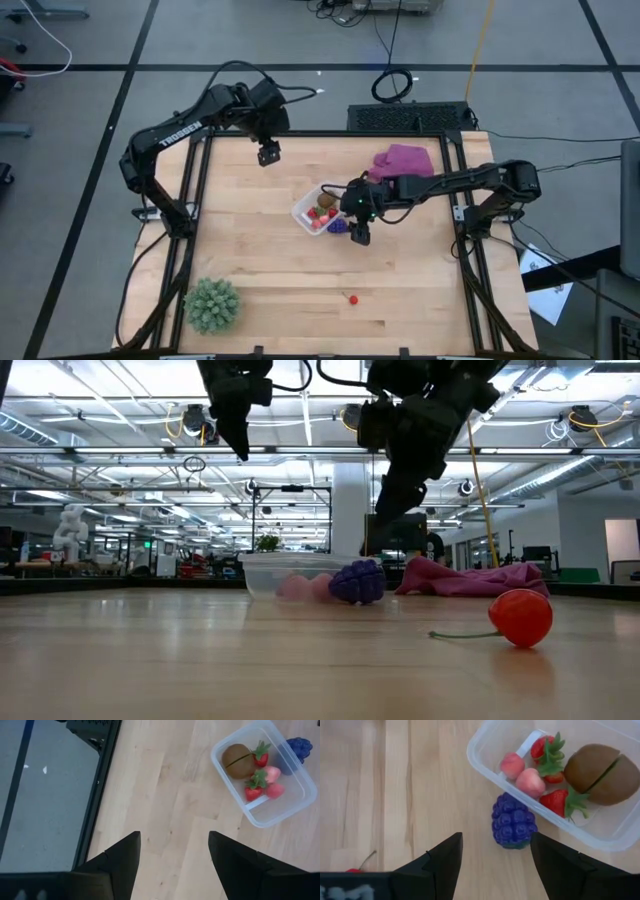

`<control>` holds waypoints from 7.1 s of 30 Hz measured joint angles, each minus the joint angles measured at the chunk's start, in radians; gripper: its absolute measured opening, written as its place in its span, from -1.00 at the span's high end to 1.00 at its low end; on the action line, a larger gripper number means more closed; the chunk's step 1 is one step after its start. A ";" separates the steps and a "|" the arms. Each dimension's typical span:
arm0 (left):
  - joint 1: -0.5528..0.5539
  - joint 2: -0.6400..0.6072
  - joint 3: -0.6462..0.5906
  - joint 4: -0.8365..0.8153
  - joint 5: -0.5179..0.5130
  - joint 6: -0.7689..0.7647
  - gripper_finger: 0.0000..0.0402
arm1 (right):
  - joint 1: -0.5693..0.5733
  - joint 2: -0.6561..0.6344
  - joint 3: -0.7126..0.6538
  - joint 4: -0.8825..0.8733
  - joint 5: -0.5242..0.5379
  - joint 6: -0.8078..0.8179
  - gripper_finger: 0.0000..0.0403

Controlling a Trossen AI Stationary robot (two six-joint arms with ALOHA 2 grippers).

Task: Pick and placing Produce into tupperware
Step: Put the blue raspberry into the transparent bin

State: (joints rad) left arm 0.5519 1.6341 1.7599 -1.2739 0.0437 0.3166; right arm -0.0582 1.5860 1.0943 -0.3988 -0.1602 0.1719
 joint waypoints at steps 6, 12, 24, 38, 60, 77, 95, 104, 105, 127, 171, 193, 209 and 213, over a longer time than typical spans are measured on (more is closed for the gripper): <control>0.000 0.000 0.000 0.000 0.000 -0.003 -0.19 | -0.002 0.000 0.000 -0.016 0.002 0.020 -0.29; 0.000 0.000 0.000 0.000 -0.001 0.003 -0.19 | -0.002 0.000 0.000 -0.057 0.004 0.061 -0.51; 0.000 0.000 0.000 0.004 -0.003 0.040 -0.19 | -0.039 0.029 0.000 -0.092 0.000 0.110 -0.69; -0.003 0.000 0.000 0.012 -0.003 0.048 -0.19 | -0.065 0.093 0.000 -0.033 -0.080 0.118 -0.68; -0.003 0.001 0.000 0.013 -0.019 0.054 -0.19 | -0.085 0.100 0.000 0.030 -0.081 0.107 -0.68; -0.003 0.001 0.000 0.013 -0.019 0.051 -0.19 | -0.077 0.100 0.000 0.050 -0.084 0.140 -0.68; -0.003 0.001 0.000 0.013 -0.019 0.060 -0.19 | -0.057 0.100 0.000 0.034 -0.103 0.172 -0.68; -0.003 0.001 0.000 0.013 -0.020 0.056 -0.19 | -0.058 0.187 0.000 0.056 -0.127 0.163 -0.68; -0.003 0.001 0.000 0.013 -0.020 0.056 -0.19 | -0.058 0.201 0.000 0.056 -0.131 0.157 -0.68; -0.003 0.001 0.000 0.013 -0.020 0.068 -0.19 | -0.060 0.207 0.001 0.110 -0.133 0.116 -0.68; -0.036 0.001 0.000 0.013 -0.020 0.074 -0.19 | 0.047 0.208 0.001 0.200 -0.097 0.255 -0.68; -0.036 0.001 0.000 0.014 -0.029 0.081 -0.19 | 0.069 0.246 0.006 0.182 -0.018 0.240 -0.68; -0.036 0.001 0.000 0.014 -0.046 0.081 -0.19 | 0.069 0.246 0.060 0.126 0.056 0.206 -0.68; -0.036 0.001 0.000 0.014 -0.046 0.081 -0.19 | 0.071 0.246 0.061 0.122 0.057 0.205 -0.68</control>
State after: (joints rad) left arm 0.5156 1.6348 1.7603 -1.2594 -0.0021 0.3977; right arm 0.0129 1.8317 1.1549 -0.2764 -0.1036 0.3771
